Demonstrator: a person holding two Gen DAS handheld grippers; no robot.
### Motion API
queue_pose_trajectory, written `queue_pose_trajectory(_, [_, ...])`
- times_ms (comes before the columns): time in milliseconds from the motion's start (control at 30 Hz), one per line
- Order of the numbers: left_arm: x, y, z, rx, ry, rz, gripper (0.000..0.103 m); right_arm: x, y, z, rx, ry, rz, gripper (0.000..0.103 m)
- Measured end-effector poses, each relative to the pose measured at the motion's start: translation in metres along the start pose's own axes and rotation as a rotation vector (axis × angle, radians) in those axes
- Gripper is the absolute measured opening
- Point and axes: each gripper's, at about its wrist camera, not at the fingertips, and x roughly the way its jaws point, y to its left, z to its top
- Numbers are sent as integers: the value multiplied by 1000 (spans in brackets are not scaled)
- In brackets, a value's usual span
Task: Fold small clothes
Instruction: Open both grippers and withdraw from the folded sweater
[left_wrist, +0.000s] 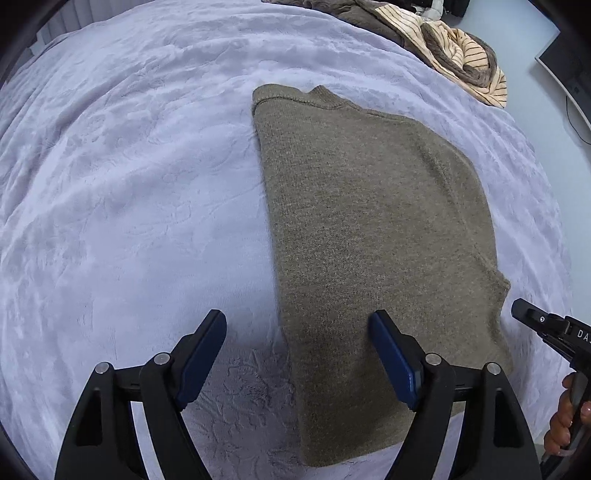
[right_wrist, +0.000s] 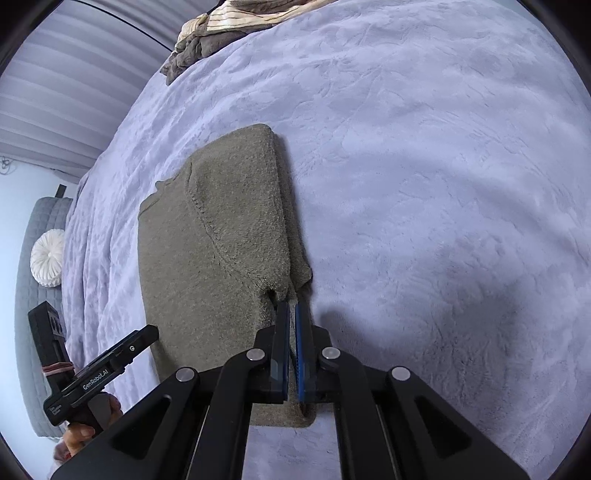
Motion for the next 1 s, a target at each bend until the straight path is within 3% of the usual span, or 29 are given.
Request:
queue_pose_trajectory(100, [-3,-1,1,2,-18,61,102,0,1,1,-6,4,-3,3])
queue_pose_trajectory(233, [-6,3,6,-19,-15,61,102,0,2,6,-17,18,6,4])
queue_pose_trajectory(300, [-6,4,9,-17,-14,78,102,1,3,10,-24,23,7,13])
queue_pose_trajectory(333, [-6,5,10,-13,-14,86,102,1,3,12,-26,28,8,36])
queue_pose_trajectory(367, [-6,6,11,-13,-10,89,102,1,2,14,-22,30,11,66])
queue_pose_trajectory(400, [-5,7,12,-20,-3,87,102,1,1,16,-15,25,24,73])
queue_pose_trajectory(667, [7,8,20,-29,23,119,102,8,-2,30,-28,53,30,73])
queue_pose_trajectory(1000, [11,9,39,-59,25,67,102,24,-4,44,-47,97,58,73])
